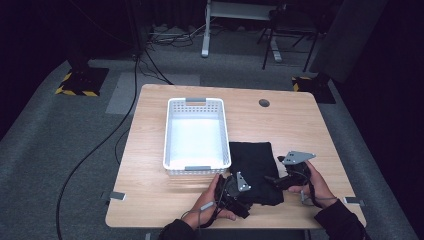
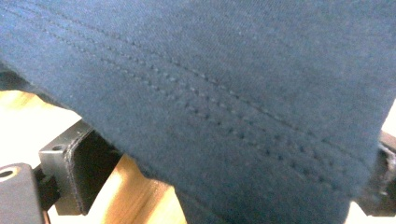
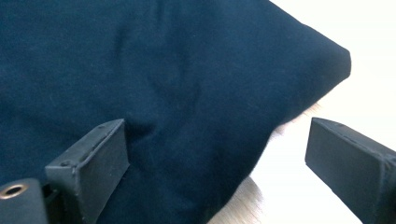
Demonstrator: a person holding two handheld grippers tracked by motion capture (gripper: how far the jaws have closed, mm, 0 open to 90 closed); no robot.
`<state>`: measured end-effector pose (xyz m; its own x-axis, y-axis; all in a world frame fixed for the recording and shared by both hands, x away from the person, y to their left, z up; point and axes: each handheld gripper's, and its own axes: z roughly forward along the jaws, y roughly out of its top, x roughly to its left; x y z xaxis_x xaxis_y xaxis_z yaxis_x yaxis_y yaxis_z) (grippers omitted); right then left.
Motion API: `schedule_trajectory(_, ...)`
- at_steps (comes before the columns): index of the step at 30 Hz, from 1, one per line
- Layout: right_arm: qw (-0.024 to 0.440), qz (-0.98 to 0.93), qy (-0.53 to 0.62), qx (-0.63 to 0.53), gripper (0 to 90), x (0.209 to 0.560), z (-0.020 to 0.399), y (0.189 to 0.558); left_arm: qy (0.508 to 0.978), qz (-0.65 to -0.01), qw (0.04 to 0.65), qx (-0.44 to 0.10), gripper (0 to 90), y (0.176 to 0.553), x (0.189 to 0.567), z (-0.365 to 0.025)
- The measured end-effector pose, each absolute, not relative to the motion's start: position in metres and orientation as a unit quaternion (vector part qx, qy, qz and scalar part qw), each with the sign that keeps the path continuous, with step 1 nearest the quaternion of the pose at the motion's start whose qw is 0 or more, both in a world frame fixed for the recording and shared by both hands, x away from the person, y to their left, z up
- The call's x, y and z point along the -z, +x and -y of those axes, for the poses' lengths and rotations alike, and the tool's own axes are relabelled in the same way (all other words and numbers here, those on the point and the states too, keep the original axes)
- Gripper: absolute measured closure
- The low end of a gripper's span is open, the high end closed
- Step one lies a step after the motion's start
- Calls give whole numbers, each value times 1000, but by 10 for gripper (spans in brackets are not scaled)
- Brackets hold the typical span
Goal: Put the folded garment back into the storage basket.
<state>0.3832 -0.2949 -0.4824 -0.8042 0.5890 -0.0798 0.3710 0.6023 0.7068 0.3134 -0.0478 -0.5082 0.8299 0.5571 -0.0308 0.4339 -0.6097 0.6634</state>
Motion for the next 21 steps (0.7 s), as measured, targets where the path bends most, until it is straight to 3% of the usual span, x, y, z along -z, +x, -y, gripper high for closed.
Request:
schedule_trajectory(12,131,-882,289,-348,6,489,291,393,892,-275,343,-100,43,313,510,52)
schedule_trajectory(21,59,-876,313,-361,5,500,296,406,889,-281,346,-105,81,313,509,56)
